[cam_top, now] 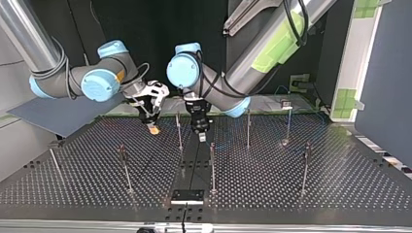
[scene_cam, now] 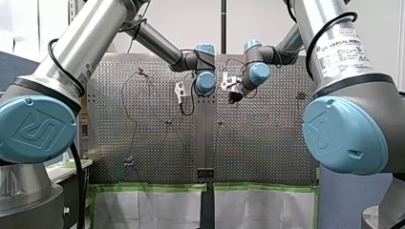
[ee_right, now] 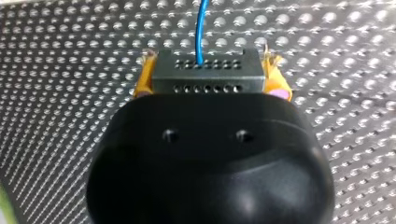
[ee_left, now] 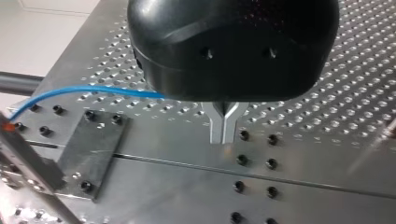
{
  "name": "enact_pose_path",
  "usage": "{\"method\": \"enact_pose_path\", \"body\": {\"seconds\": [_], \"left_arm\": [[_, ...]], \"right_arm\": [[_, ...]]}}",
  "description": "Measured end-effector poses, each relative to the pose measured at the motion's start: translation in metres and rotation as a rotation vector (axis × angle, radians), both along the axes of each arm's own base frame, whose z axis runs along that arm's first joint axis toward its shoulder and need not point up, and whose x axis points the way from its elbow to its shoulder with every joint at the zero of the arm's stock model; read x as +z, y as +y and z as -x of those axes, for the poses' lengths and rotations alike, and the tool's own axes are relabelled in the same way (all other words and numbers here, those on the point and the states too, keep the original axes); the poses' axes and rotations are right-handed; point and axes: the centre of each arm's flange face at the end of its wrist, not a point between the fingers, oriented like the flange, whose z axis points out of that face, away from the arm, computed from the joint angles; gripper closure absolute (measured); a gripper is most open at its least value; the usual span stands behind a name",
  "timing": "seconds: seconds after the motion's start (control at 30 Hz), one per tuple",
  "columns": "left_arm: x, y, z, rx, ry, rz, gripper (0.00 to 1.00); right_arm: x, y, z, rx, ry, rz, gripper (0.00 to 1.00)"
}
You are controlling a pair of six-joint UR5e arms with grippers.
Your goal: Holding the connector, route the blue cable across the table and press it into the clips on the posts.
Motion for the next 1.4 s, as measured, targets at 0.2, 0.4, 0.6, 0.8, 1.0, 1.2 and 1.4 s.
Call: {"method": "enact_pose_path", "body": {"seconds": [0.2, 0.4, 0.6, 0.8, 1.0, 1.2, 1.4], "left_arm": [[-0.018, 0.003, 0.007, -0.007, 0.013, -0.019, 1.00], [-0.038, 0.000, 0.021, -0.046, 0.046, -0.063, 1.00], [-0.061, -0.002, 0.032, -0.104, 0.062, -0.080, 1.00], [-0.106, 0.001, 0.040, -0.148, 0.117, -0.114, 1.00], [-0.145, 0.011, 0.052, -0.157, 0.176, -0.144, 1.00], [-0.171, 0.017, 0.067, -0.177, 0.207, -0.154, 1.00], [-0.187, 0.022, 0.078, -0.213, 0.220, -0.156, 1.00]], "right_arm": [[-0.021, 0.009, 0.007, -0.004, 0.039, -0.023, 1.00], [-0.041, 0.017, 0.012, -0.003, 0.049, -0.034, 1.00], [-0.060, 0.027, 0.018, -0.003, 0.065, -0.062, 1.00], [-0.065, 0.028, 0.022, -0.013, 0.069, -0.070, 1.00], [-0.069, 0.024, 0.028, -0.032, 0.056, -0.067, 1.00], [-0.070, 0.023, 0.030, -0.040, 0.054, -0.070, 1.00], [-0.075, 0.024, 0.033, -0.052, 0.058, -0.072, 1.00]]}}
